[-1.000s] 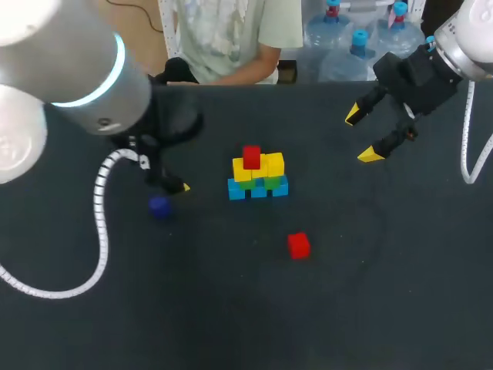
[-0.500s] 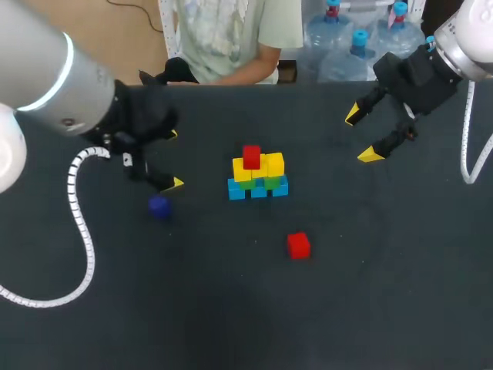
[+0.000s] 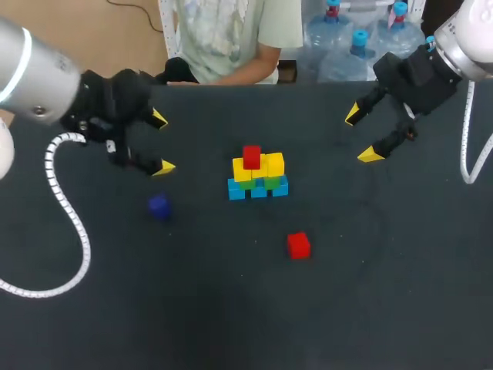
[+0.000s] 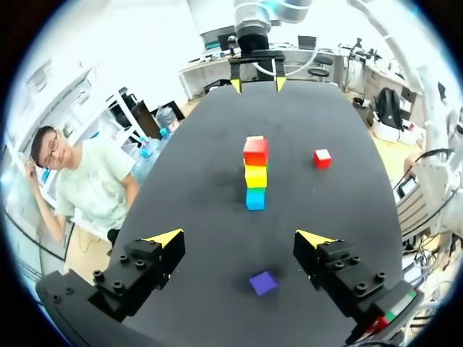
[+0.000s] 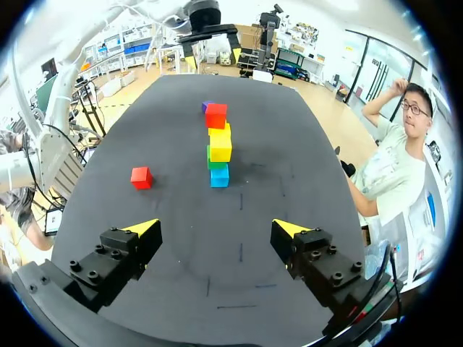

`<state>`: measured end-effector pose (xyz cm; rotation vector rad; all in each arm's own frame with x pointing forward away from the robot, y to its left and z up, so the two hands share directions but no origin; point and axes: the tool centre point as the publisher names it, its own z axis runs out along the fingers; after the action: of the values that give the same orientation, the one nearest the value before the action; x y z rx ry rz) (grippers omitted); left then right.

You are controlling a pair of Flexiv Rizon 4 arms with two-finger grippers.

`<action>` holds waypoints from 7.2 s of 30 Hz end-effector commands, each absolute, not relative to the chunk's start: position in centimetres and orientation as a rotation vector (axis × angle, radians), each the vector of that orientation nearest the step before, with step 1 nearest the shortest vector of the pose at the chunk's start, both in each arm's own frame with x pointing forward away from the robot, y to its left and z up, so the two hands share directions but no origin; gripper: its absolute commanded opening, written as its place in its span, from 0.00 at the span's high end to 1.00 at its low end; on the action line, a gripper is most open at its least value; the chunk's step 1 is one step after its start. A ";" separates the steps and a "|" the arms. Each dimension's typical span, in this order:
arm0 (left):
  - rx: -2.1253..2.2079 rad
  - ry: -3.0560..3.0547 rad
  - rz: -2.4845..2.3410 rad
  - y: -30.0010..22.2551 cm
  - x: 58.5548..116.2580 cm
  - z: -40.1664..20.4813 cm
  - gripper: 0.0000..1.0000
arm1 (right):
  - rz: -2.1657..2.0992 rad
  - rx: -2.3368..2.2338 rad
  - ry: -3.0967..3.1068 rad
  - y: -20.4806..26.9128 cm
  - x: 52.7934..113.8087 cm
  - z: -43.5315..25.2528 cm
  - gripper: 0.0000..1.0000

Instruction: Place the blue cubes, place green cubes on the blue cubes, place the yellow cubes on the green cubes, then place the red cubes on the yellow cubes, and place purple cube on the red cubes.

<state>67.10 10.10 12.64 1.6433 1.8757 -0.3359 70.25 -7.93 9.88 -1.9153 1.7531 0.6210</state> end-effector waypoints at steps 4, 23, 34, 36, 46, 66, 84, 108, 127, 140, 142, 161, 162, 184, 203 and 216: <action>1.711 1.829 -0.422 9.0 67.6 11.8 0.00 | 0.621 -1.915 1.751 -7.9 70.2 9.9 0.00; 1.648 1.928 -0.384 9.2 67.8 10.1 0.00 | 0.621 -1.915 1.751 -7.9 70.2 9.9 0.00; 1.566 1.953 -0.394 10.4 67.9 9.6 0.00 | 0.621 -1.915 1.751 -7.9 70.2 9.9 0.00; 1.566 1.953 -0.394 10.4 67.9 9.6 0.00 | 0.621 -1.915 1.751 -7.9 70.2 9.9 0.00; 1.566 1.953 -0.394 10.4 67.9 9.6 0.00 | 0.621 -1.915 1.751 -7.9 70.2 9.9 0.00; 1.596 1.926 -0.437 11.0 69.3 9.5 0.00 | 0.621 -1.915 1.751 -7.9 70.2 9.9 0.00; 1.596 1.926 -0.437 11.0 69.3 9.5 0.00 | 0.675 -2.038 1.556 -4.8 67.4 11.8 0.00; 1.596 1.926 -0.437 11.0 69.3 9.5 0.00 | 0.767 -2.259 1.320 2.8 63.0 10.5 1.00; 1.596 1.926 -0.437 11.0 69.3 9.5 0.00 | 0.762 -2.429 1.162 7.3 61.0 9.8 1.00; 1.596 1.926 -0.437 11.0 69.3 9.5 0.00 | 0.799 -2.447 1.134 8.5 60.6 9.1 1.00; 1.596 1.926 -0.437 11.0 69.3 9.5 0.00 | 0.806 -2.453 1.121 8.8 60.6 9.1 1.00; 1.596 1.926 -0.437 11.0 69.3 9.5 0.00 | 0.795 -2.491 1.066 10.3 61.9 8.7 1.00; 1.596 1.926 -0.437 11.0 69.3 9.5 0.00 | 0.789 -2.492 1.067 10.3 61.9 8.8 1.00; 1.596 1.926 -0.437 11.0 69.3 9.5 0.00 | 0.735 -2.508 1.080 9.5 62.0 8.5 1.00; 1.596 1.926 -0.437 11.0 69.3 9.5 0.00 | 0.712 -2.509 1.066 9.5 62.7 8.5 1.00; 1.596 1.926 -0.437 11.0 69.3 9.5 0.00 | 0.704 -2.513 1.071 9.5 62.9 8.5 1.00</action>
<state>69.24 10.88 9.58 1.5956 1.9297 -0.4349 62.94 9.47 8.52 -2.5136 1.0690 0.7058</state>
